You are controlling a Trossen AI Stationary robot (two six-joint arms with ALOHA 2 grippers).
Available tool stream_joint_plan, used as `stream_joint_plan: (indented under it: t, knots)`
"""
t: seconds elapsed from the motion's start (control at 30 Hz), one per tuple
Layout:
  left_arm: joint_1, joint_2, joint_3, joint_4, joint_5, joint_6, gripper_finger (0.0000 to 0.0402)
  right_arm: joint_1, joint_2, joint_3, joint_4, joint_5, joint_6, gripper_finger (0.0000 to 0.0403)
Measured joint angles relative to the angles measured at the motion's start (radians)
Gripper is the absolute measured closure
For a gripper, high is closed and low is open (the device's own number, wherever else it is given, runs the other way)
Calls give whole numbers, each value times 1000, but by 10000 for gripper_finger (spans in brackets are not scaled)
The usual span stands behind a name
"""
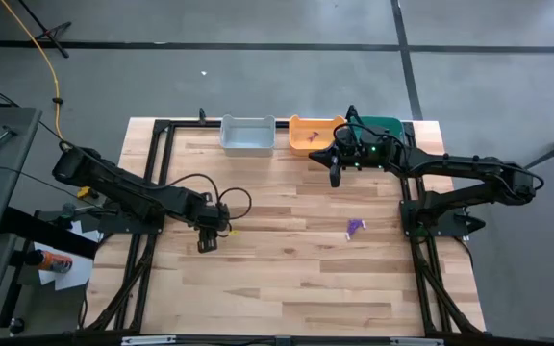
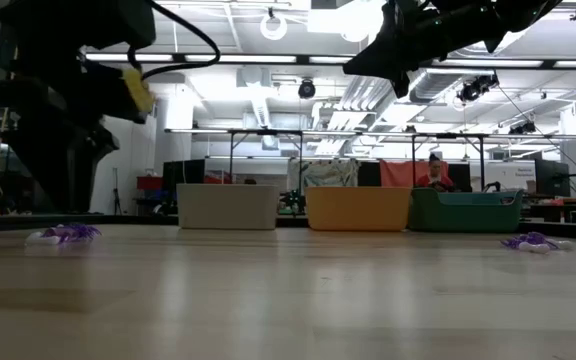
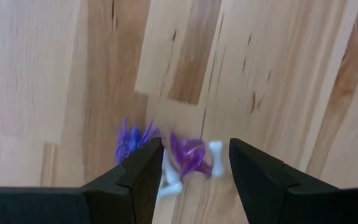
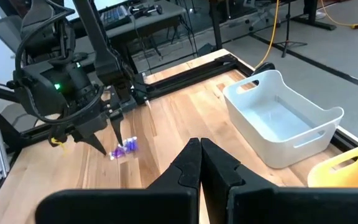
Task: Sort Halloween decoration
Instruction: Put the purple witch hat toy into the orange bin
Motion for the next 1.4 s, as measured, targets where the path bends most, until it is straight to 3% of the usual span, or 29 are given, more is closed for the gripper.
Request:
stream_joint_plan:
  t: [0.43,1.0,1.2,1.4]
  knots:
    - [-1,31,-76,75,-14,-100,243,0,0,0,-69,0,-10,403]
    - [0,24,-77,90,-41,-57,395,0,0,0,-93,-1,-10,403]
    - [0,24,-77,94,-38,-58,400,0,0,0,-95,-1,-10,403]
    - [0,-32,-79,81,44,-53,401,0,0,0,-96,-1,-10,403]
